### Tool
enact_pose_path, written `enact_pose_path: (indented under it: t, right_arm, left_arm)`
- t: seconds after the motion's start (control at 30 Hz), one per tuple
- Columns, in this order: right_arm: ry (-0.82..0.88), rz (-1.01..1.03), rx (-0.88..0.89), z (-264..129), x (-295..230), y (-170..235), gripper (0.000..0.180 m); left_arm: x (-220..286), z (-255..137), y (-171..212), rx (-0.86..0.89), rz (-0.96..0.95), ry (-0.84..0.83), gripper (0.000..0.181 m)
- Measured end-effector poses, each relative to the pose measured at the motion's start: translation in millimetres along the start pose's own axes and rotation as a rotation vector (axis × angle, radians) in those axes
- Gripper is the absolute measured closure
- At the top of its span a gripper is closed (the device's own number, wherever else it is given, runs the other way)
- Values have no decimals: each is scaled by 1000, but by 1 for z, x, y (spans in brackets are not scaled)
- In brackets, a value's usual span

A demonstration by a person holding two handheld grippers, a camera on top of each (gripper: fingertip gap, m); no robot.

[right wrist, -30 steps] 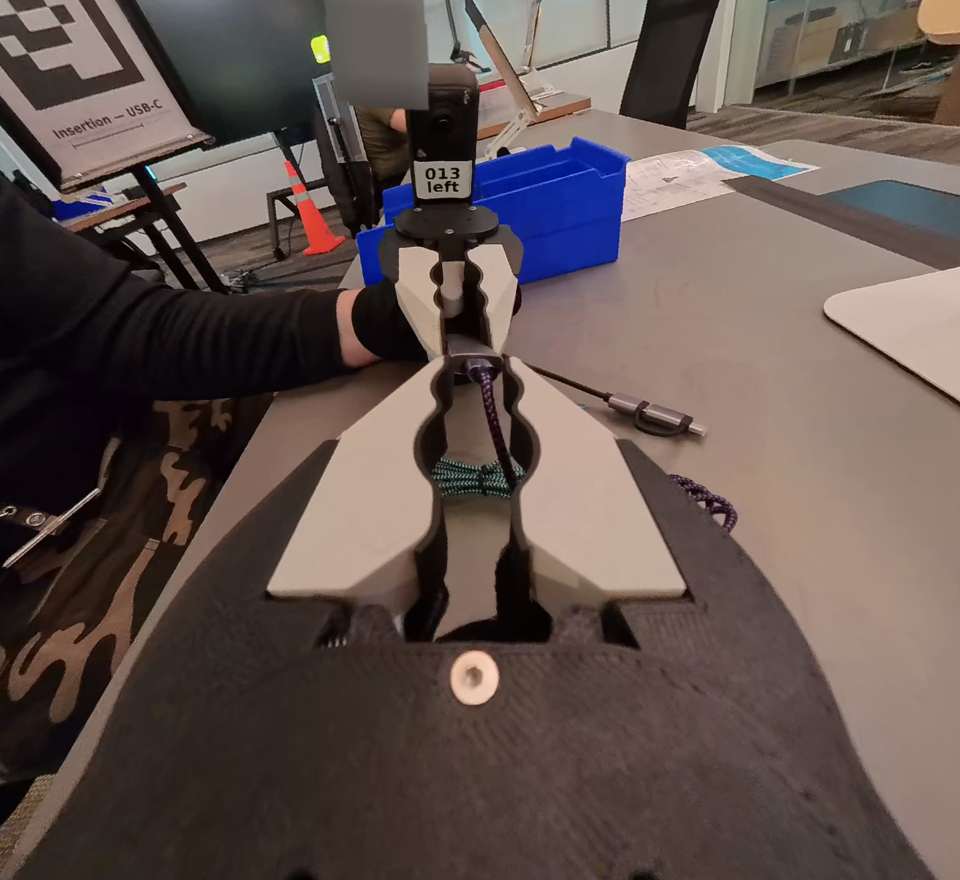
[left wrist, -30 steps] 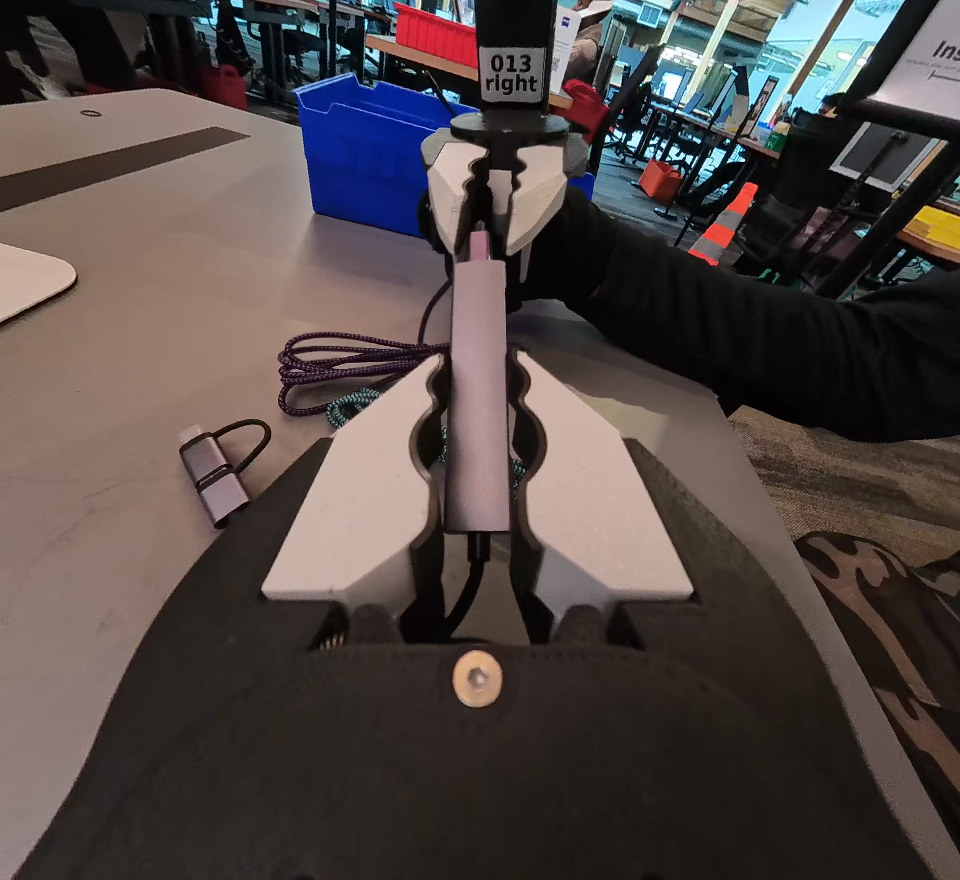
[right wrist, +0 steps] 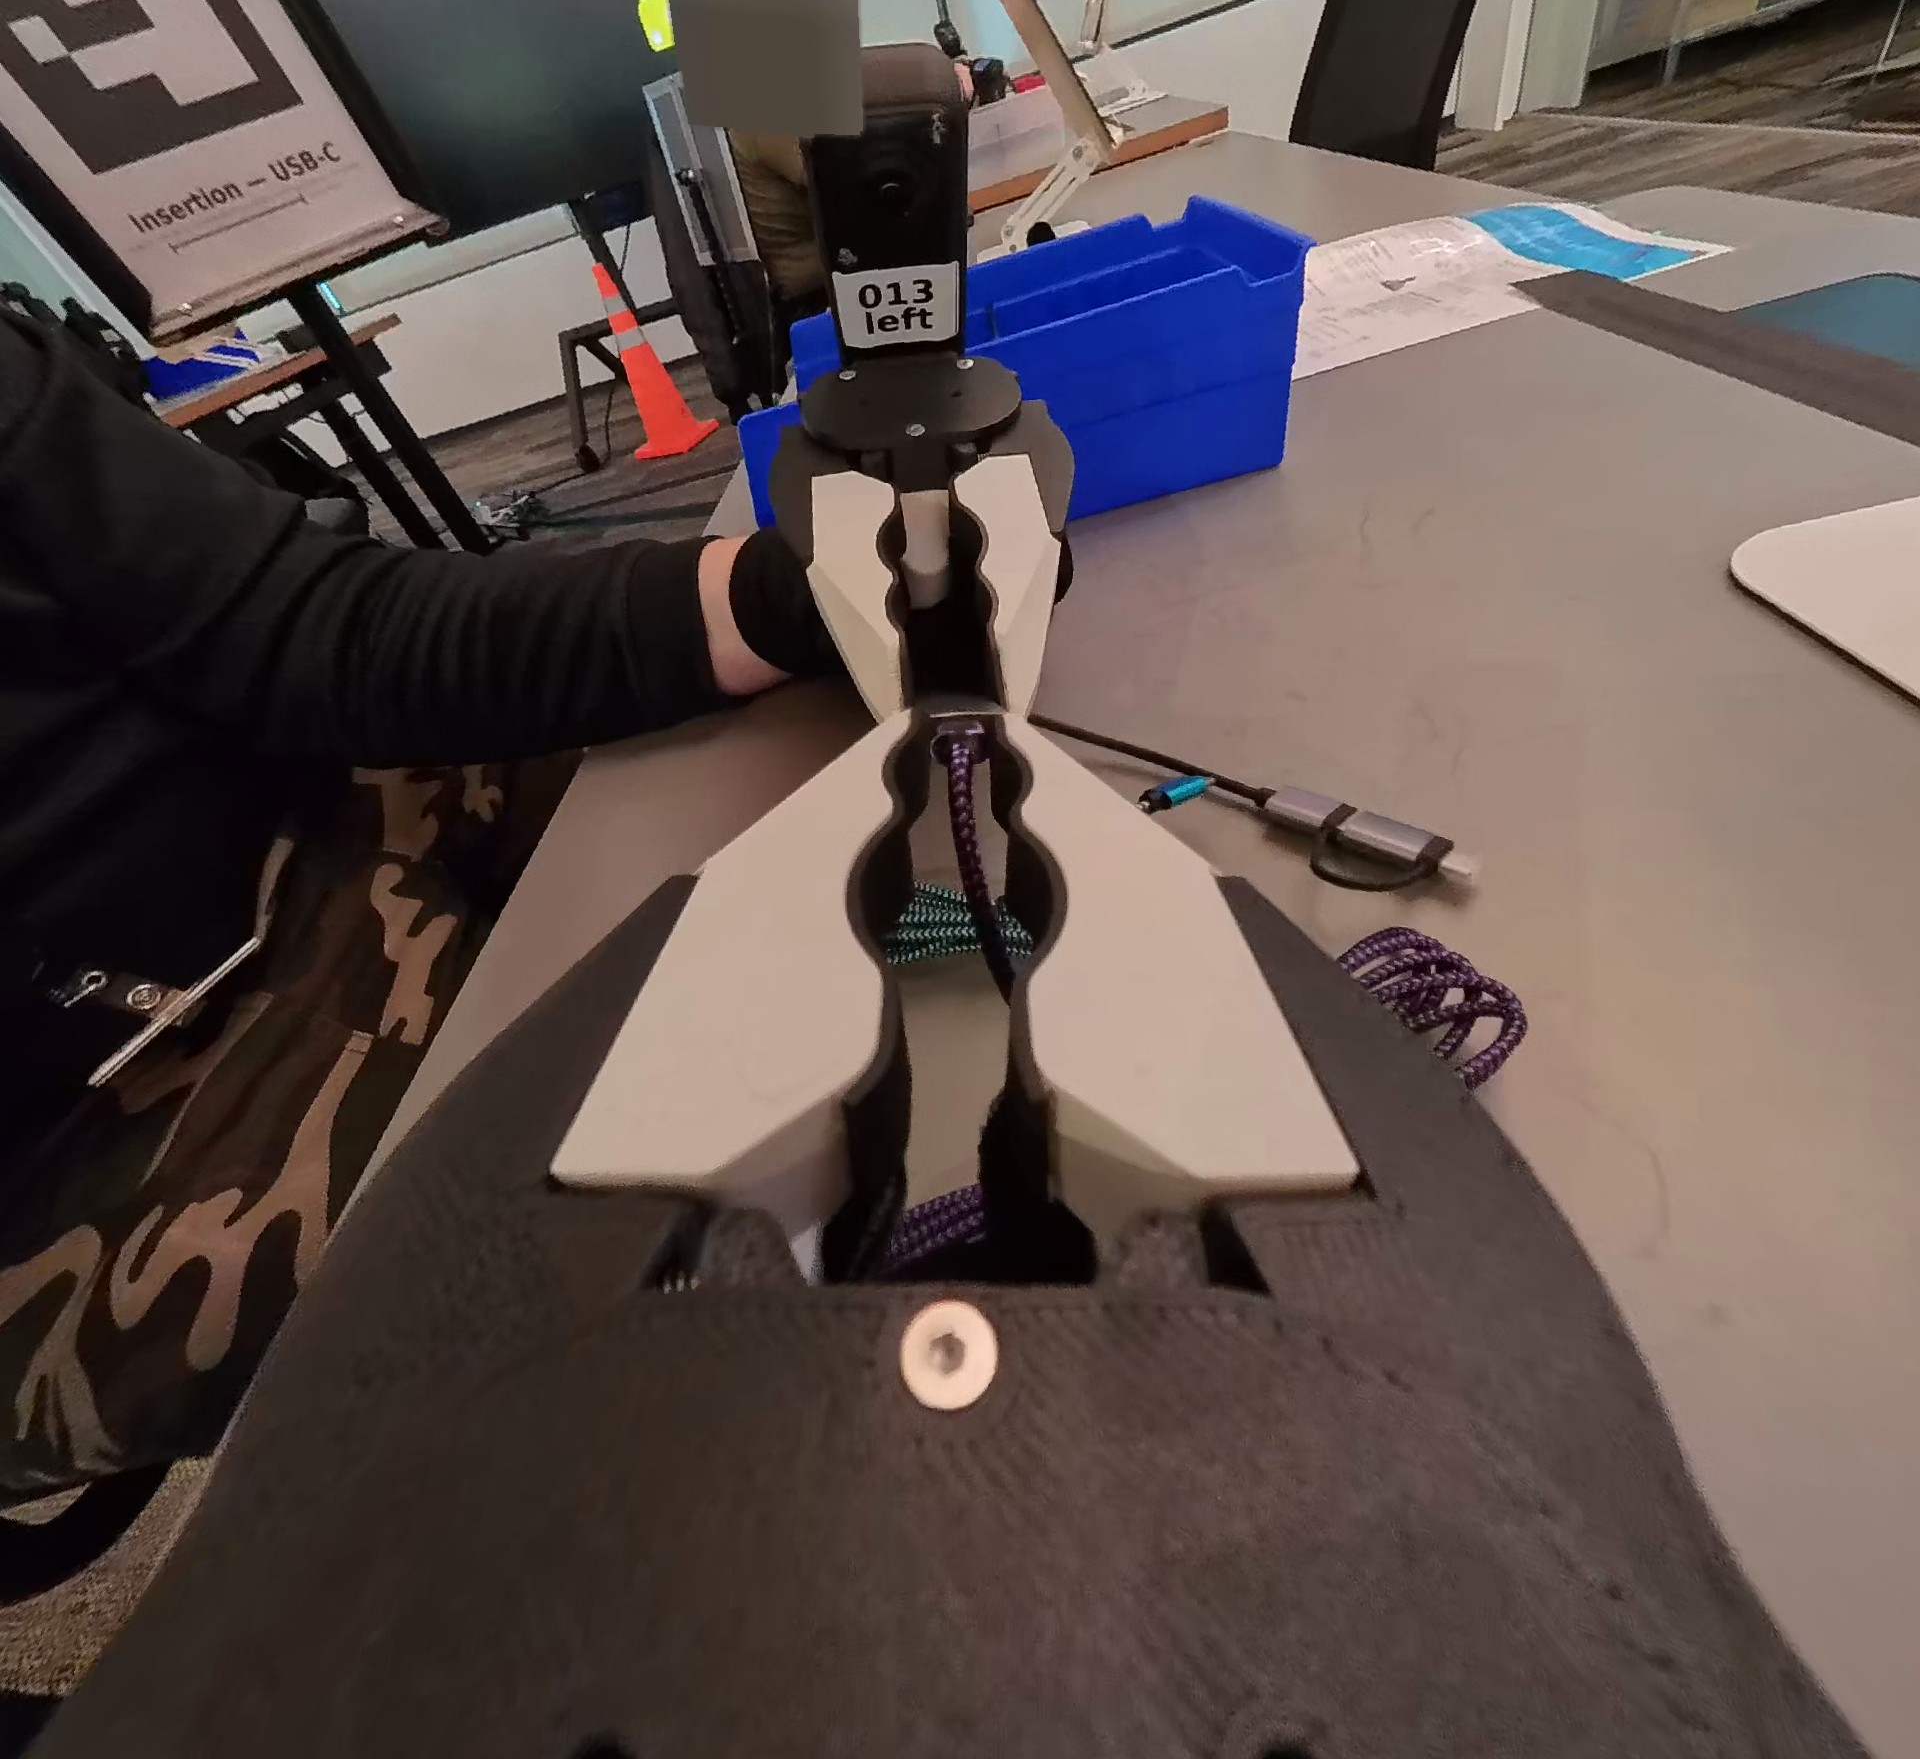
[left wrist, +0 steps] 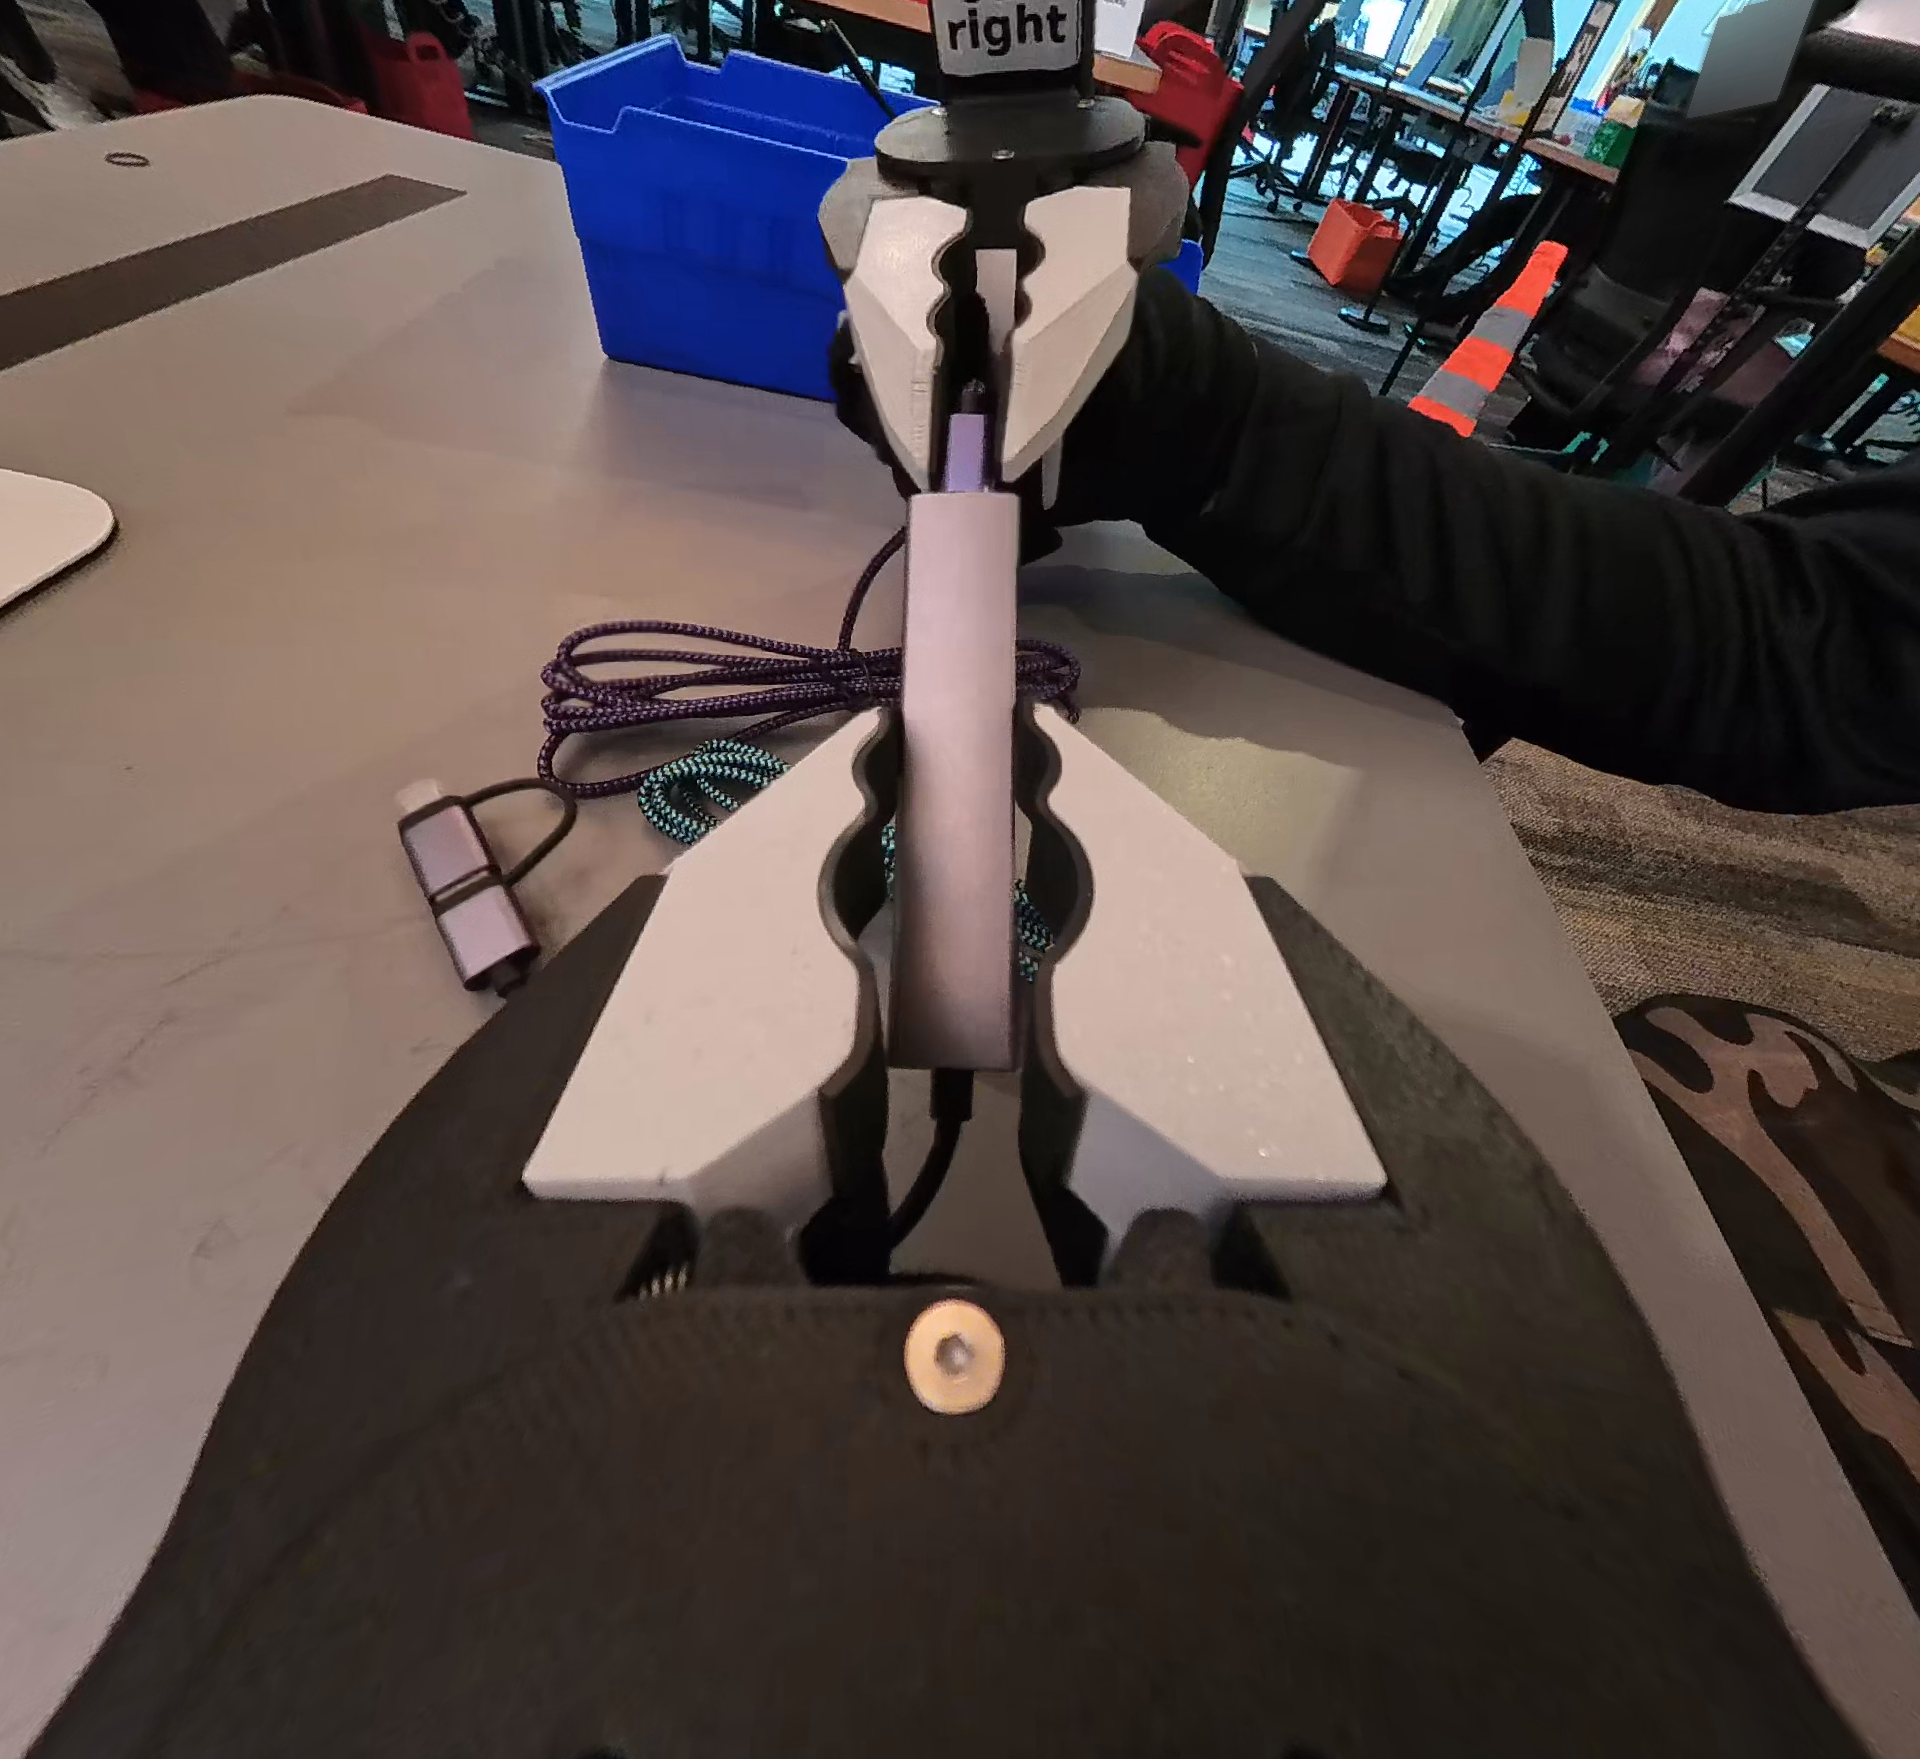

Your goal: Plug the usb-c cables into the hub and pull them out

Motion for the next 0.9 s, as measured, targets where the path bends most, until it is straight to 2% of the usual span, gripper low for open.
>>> enact_pose_path:
  t: [0.43,0.67,0.9]
  right_arm:
    - [130,-89,-9,5,11,12,170]
    - [-12,-30,-29,-1,5,19,171]
    - [102,-54,2,2,9,17,171]
  left_arm:
    - [-12,-10,0,7,-10,-85,161]
    - [-3,-5,1,-12,16,-25,161]
    - [-9,-10,-1,15,-5,-62,161]
Point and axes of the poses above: each gripper's, where its closed fingertips meet, z out along the fingers, y out of its underside, x = y × z across the jaws, the point moved 3 cm from there along -z, back along the fingers, and after that the axes turned 15 degrees about y, right-handed, at the moved point
